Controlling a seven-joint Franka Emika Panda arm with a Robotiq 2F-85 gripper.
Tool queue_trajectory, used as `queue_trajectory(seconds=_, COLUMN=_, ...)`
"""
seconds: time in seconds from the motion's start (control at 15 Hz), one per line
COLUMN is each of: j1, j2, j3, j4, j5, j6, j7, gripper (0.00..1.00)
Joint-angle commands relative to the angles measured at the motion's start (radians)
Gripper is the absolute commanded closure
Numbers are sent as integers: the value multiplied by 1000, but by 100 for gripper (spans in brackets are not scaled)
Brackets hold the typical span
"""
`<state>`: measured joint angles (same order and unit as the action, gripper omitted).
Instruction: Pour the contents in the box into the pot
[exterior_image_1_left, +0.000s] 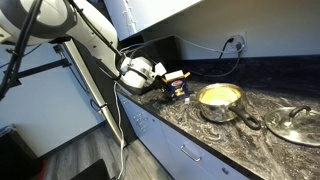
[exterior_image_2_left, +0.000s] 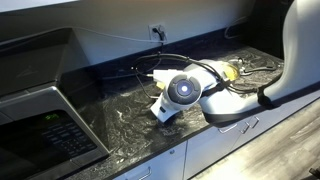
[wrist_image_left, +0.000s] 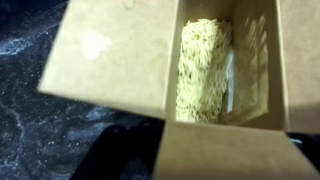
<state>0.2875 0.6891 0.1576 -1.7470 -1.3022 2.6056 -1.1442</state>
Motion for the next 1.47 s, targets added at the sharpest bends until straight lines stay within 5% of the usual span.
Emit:
queue_trajectory(seconds=0.0, j1=-8, j2=-25, j3=26, j4=-19, j5=16, j6=-13, j7=-11, gripper=0)
queue_trajectory(seconds=0.53, j1=-47, j2=-151, j3=93, j4=-123, j5=196, j6=-47, j7=-137, gripper=0)
queue_trajectory(seconds=0.93, j1=-121, j2=-355, j3=187, j4=-249, j5=592, j6=-191, j7=-432, gripper=0)
queue_trajectory(seconds=1.4, j1=-114, j2=-572, j3=152, j4=-283, j5=926, j6=-366, j7=-671, gripper=0)
